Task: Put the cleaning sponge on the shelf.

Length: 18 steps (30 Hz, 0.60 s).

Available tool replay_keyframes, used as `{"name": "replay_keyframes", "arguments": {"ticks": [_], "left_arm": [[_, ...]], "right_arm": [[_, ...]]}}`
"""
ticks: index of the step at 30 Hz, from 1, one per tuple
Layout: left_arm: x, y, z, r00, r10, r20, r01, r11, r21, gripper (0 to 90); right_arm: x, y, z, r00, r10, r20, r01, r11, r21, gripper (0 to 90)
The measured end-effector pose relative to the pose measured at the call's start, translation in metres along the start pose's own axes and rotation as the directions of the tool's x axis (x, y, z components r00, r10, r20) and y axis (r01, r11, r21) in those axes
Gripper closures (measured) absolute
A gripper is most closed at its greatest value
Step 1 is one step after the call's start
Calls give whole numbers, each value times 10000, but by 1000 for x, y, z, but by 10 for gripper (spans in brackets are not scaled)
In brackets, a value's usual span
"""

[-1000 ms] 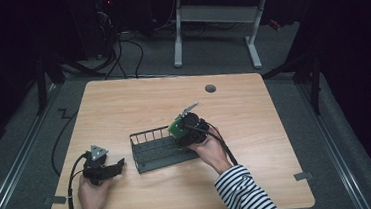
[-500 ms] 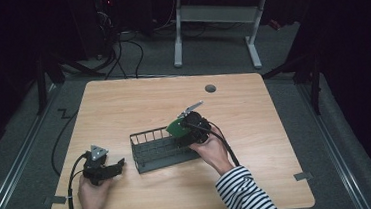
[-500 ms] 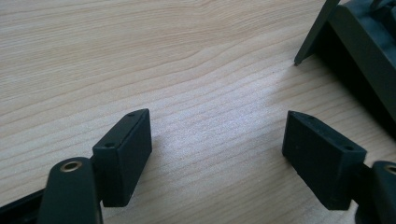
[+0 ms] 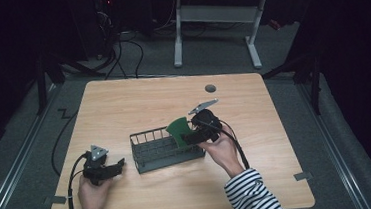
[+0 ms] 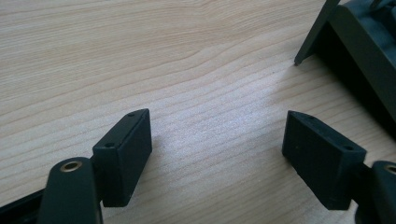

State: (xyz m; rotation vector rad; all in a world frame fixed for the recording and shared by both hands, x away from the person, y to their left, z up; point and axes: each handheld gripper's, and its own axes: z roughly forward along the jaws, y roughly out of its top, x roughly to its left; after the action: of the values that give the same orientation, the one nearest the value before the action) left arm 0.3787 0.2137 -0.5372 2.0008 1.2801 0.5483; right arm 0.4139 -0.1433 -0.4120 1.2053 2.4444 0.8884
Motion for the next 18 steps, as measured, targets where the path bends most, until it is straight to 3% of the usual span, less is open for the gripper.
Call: {"name": "replay_keyframes", "arguments": {"ticks": [18], "left_arm": [[0, 0, 0, 10000, -7, 30, 7, 10000, -1, 248]], "right_arm": [[-27, -20, -39, 9987, 458, 229, -443, 9970, -636, 276]]}}
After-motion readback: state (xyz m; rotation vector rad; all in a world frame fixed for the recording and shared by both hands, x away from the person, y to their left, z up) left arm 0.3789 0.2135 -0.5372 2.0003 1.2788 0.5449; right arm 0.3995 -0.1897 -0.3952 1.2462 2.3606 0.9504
